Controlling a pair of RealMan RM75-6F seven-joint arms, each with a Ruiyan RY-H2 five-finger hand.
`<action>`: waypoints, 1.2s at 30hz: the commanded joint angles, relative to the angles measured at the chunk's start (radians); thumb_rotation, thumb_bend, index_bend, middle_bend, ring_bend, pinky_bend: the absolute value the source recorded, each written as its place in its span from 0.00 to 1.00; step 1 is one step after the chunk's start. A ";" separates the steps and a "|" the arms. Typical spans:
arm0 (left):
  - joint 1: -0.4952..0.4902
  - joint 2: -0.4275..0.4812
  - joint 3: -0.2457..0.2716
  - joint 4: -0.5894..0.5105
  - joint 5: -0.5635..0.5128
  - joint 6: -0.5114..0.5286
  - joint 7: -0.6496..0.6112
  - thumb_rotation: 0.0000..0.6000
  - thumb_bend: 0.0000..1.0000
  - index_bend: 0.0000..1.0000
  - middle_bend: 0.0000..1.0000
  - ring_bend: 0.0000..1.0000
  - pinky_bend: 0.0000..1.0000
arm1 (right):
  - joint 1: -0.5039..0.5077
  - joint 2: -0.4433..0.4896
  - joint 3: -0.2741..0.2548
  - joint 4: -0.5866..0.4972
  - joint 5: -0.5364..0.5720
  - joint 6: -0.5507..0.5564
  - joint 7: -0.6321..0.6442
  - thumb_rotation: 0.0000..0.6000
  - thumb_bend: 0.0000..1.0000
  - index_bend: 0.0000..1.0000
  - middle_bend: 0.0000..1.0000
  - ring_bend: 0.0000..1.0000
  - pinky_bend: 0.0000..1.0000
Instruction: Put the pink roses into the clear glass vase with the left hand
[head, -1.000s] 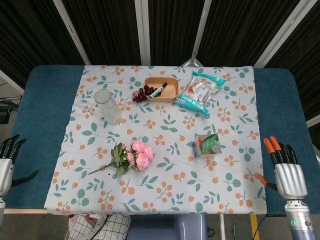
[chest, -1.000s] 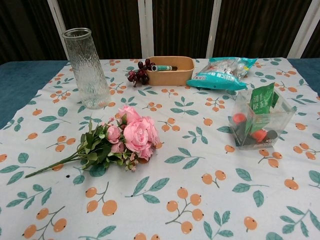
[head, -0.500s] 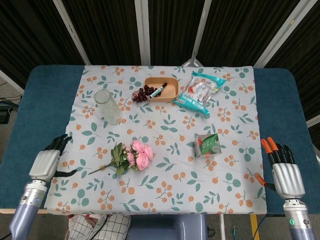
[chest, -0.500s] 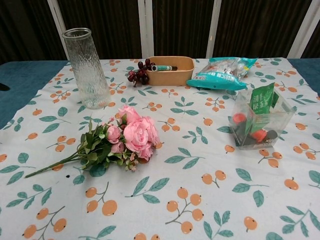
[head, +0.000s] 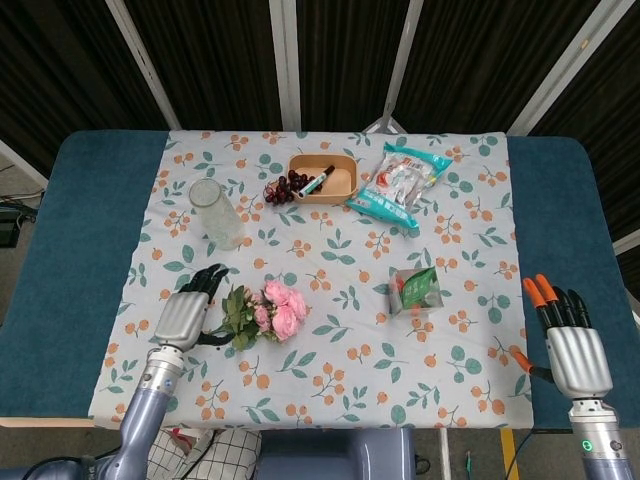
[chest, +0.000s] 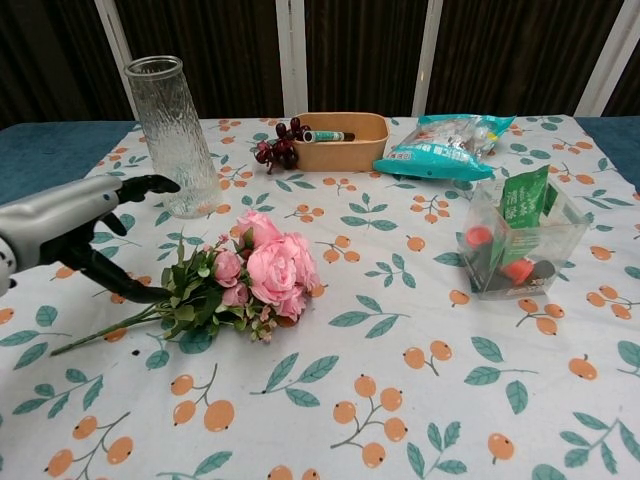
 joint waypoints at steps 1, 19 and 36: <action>-0.032 -0.062 -0.015 0.026 -0.030 0.031 0.046 1.00 0.03 0.09 0.04 0.06 0.22 | -0.001 0.003 0.001 0.003 0.002 0.001 0.008 1.00 0.20 0.00 0.00 0.04 0.01; -0.085 -0.272 -0.012 0.085 -0.099 0.167 0.232 1.00 0.02 0.09 0.04 0.06 0.22 | -0.001 0.012 0.002 0.013 -0.001 0.002 0.046 1.00 0.20 0.00 0.00 0.04 0.01; -0.147 -0.405 -0.051 0.310 -0.097 0.167 0.224 1.00 0.19 0.17 0.16 0.20 0.37 | 0.001 0.017 0.003 0.023 0.002 -0.004 0.079 1.00 0.20 0.00 0.00 0.04 0.01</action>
